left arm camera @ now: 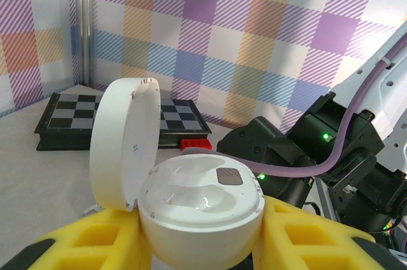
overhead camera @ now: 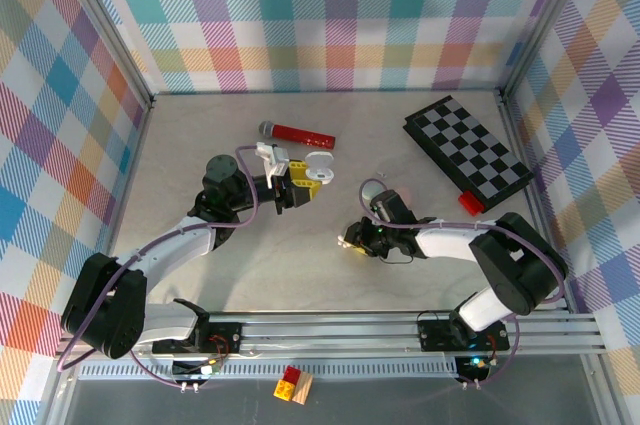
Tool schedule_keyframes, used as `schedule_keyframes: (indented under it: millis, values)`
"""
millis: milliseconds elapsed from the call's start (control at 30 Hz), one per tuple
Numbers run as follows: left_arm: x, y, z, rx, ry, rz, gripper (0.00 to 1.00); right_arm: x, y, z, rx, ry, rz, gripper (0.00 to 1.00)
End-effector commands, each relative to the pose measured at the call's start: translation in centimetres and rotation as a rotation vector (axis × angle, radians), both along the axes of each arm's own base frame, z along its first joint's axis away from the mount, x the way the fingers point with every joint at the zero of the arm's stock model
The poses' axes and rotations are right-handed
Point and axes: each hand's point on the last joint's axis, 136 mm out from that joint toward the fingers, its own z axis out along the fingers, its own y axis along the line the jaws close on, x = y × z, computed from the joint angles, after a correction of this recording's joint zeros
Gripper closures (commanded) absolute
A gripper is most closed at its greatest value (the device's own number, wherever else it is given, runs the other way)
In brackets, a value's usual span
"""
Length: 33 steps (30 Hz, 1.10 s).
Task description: Insert the wireless bluetooth earbuds into the charging case
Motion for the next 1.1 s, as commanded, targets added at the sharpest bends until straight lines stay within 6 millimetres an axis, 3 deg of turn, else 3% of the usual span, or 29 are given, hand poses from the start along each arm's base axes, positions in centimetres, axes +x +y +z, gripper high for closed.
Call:
schedule_keyframes:
  millis: [0, 333, 767, 1067]
  values:
    - [-0.5, 0.2, 0.9, -0.017, -0.043, -0.018, 0.62, 0.7, 1.2, 1.2, 0.050, -0.046, 0.017, 0.71]
    - [-0.5, 0.2, 1.0, -0.017, -0.043, -0.023, 0.62, 0.7, 1.6, 0.5, 0.054, -0.028, 0.026, 0.71]
    - [-0.3, 0.1, 0.7, -0.011, -0.038, -0.024, 0.62, 1.4, 2.0, 2.1, 0.079, -0.101, 0.032, 0.73]
    - [-0.4, 0.1, 0.7, -0.009, -0.038, -0.025, 0.62, 1.4, 2.5, 1.5, 0.086, -0.083, 0.041, 0.73]
